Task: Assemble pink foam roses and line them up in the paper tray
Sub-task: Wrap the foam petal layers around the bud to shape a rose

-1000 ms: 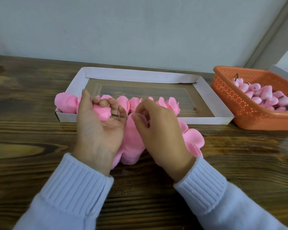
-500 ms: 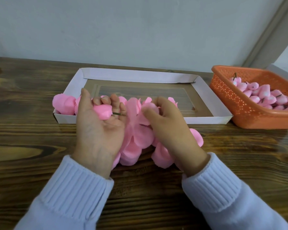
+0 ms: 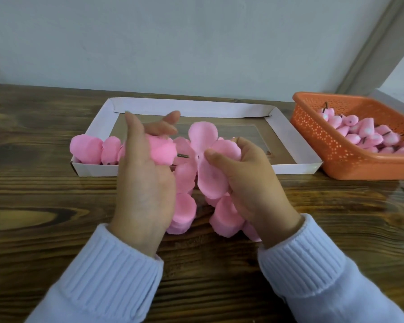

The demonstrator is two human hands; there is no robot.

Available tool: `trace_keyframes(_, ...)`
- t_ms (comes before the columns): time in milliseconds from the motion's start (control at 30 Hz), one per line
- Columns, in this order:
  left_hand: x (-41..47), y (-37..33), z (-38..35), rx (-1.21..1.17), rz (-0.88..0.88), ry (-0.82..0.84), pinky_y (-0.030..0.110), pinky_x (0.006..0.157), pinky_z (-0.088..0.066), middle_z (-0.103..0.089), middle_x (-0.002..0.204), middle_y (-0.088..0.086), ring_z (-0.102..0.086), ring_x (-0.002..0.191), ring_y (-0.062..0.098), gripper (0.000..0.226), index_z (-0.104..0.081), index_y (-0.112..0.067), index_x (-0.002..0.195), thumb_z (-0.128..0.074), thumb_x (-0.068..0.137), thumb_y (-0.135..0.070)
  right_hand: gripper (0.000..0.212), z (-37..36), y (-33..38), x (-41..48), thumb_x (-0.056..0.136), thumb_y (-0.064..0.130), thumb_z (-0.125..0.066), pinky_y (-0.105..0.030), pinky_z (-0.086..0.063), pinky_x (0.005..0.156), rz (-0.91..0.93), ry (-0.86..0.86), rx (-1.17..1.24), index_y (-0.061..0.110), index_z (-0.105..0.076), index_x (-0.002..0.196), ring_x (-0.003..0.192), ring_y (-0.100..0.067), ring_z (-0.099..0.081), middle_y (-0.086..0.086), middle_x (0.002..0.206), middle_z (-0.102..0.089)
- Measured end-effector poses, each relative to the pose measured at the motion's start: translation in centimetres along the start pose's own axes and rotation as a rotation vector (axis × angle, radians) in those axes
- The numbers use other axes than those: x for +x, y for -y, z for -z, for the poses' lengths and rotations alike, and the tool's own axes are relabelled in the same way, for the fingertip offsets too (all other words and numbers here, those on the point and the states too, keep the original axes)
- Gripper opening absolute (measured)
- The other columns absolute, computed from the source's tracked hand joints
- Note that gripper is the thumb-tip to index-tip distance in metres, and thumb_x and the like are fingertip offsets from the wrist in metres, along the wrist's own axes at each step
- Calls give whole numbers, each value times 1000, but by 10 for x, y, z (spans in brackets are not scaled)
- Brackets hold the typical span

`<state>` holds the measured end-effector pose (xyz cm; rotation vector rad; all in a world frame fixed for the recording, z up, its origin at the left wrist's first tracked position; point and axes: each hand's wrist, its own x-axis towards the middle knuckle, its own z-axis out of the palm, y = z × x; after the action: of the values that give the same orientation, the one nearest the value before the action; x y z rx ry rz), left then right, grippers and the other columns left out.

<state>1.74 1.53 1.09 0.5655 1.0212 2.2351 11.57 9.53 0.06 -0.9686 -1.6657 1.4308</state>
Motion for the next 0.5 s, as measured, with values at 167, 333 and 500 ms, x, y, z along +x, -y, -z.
trace_keyframes(167,-4,6,-2,295,-193,45,53,107,-37,-67,119,-14,-58,121,15,52,-70,-36,63,-35,90,-63,25,-3,6,-9,87,17,-69,-25,-50,55,42,6,39,-3,-55,94,60,-7,-58,-2,72,-62)
trace_keyframes(333,-1,13,2,299,-215,38,56,108,-37,-67,119,-16,-56,123,16,48,-71,-36,66,-37,82,-66,23,-5,10,-14,87,12,-68,-26,-49,55,49,26,82,-5,-53,90,62,-10,-59,-4,72,-62)
trace_keyframes(500,0,17,3,328,-263,14,58,105,-39,-69,115,-16,-59,120,16,47,-71,-36,65,-38,84,-64,20,-4,10,-16,87,11,-67,-29,-49,57,72,24,103,-2,-53,86,64,-13,-59,-5,73,-62)
